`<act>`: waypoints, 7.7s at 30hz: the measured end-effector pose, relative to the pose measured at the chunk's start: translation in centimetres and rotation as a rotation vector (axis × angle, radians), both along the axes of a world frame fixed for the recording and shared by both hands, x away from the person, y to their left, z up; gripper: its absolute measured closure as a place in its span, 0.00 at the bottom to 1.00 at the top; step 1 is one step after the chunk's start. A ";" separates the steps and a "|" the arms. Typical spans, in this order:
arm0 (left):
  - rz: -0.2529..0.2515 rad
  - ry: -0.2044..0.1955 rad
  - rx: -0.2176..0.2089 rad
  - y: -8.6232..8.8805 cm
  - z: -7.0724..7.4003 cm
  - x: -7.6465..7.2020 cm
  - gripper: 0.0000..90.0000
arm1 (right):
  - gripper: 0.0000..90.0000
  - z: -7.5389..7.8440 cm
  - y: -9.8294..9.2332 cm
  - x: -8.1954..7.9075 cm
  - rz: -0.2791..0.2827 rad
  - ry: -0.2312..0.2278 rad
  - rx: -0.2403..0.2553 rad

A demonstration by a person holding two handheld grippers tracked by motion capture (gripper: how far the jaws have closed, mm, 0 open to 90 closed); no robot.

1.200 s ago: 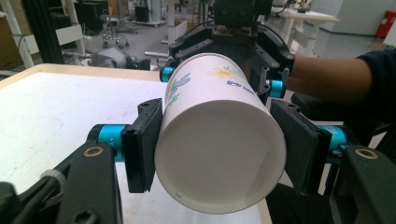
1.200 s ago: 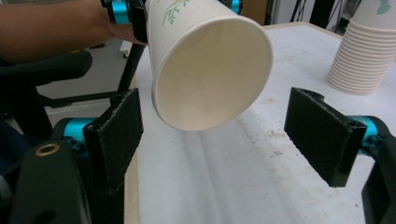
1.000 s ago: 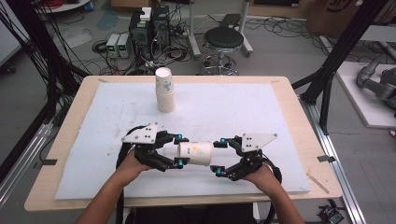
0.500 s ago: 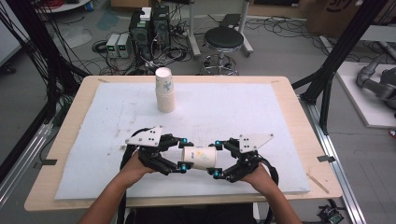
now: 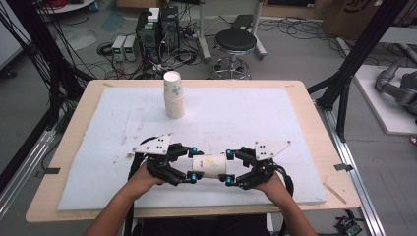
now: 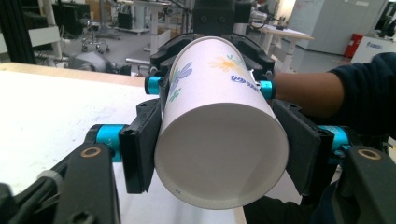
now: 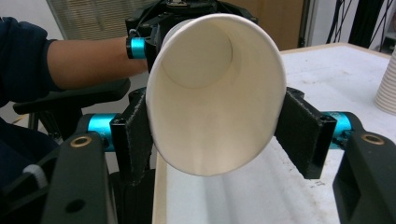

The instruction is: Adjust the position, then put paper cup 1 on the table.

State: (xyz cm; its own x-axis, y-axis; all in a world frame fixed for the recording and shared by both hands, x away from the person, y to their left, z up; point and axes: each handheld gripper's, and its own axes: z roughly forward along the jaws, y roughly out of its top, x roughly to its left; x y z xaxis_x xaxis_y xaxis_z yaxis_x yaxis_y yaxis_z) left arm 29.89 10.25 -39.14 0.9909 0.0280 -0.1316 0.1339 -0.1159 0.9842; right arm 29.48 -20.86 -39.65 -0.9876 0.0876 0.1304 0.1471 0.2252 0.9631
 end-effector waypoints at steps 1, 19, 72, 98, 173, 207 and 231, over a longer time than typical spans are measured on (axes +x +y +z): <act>0.025 0.006 0.013 -0.1 0.1 -0.1 0.33 | 0.37 0.0 0.0 0.0 -0.002 0.003 -0.004; 0.053 -0.087 0.335 -1.0 2.0 0.0 0.17 | 0.36 2.7 1.4 0.7 -0.026 -0.011 -0.324; 0.036 -0.125 0.630 -3.7 0.9 0.8 0.28 | 0.36 5.6 7.9 2.1 0.064 -0.082 -0.831; 0.070 -0.076 0.552 -3.2 0.0 1.2 0.36 | 0.25 6.1 6.4 2.5 0.011 -0.048 -0.649; 0.835 -0.118 0.029 12.7 -2.1 2.5 0.33 | 0.26 0.1 -7.4 0.9 -0.579 -0.045 -0.232; 1.088 0.052 0.327 16.8 -6.7 5.2 0.35 | 0.26 0.0 -6.8 0.8 -0.556 -0.046 -0.245; 1.114 0.106 0.270 18.4 -5.8 2.1 0.18 | 0.26 0.4 -7.1 0.7 -0.545 -0.043 -0.226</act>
State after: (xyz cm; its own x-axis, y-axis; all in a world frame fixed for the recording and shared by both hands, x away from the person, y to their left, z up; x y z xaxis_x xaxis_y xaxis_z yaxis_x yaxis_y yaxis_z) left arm 32.00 28.60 -44.95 0.3832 0.9211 -0.0690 0.3749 -0.0868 0.9230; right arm 30.23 -27.95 -39.21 -0.7964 0.6046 0.0105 0.2610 0.3280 0.9079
